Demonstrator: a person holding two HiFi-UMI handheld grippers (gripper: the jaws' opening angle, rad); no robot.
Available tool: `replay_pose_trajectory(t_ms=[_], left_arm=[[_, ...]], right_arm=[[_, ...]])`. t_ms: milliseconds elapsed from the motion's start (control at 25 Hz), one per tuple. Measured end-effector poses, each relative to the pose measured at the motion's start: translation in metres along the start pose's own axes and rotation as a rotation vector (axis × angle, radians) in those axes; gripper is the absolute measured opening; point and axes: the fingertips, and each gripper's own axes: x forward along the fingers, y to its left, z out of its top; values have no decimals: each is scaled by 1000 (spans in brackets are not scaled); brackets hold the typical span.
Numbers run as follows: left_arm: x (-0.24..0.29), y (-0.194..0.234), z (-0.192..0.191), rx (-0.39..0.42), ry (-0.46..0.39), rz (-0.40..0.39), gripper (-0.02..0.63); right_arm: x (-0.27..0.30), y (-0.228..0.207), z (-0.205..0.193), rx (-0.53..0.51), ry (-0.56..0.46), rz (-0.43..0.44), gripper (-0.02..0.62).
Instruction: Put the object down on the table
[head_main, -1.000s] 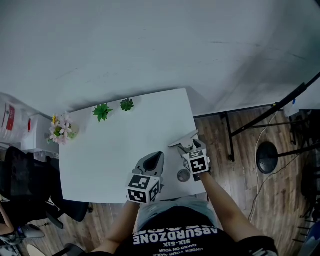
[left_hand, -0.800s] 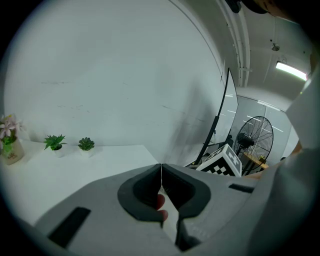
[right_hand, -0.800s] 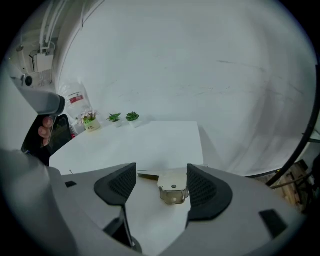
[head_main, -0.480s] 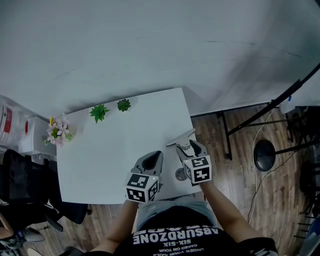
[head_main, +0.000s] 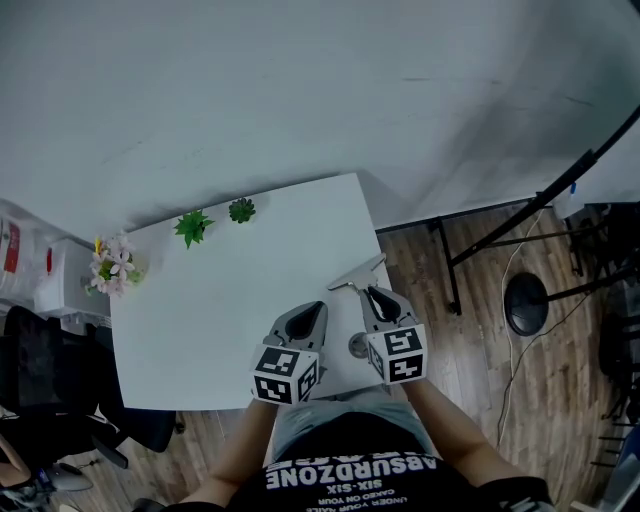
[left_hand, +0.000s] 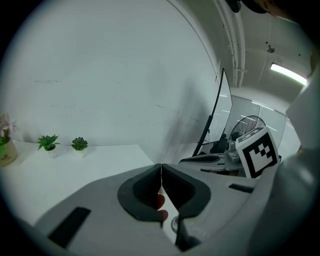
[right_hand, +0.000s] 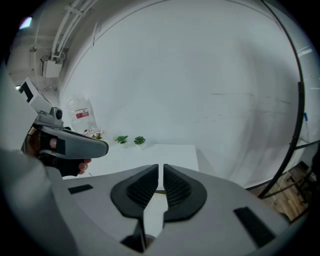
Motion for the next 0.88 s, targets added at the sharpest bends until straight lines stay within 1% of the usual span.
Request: replay_pose_trajectory(t_ms=[80,160,640,880], left_arm=[[0,-3,0,2,2,-7,-2],[0,-6,0,3,3,-14,-3],[-1,-23,-3,24,5,-56,-2],[-4,-29,-4,34,3,-62,-2]], right_arm=[[-7,-2,4,-7,-19,-36,0],[-15,-1,7,-6,-38,-52,-2],[-44,4,3,56,-73,-47,-2],[-51,7,3,59,-86,-52,-2]])
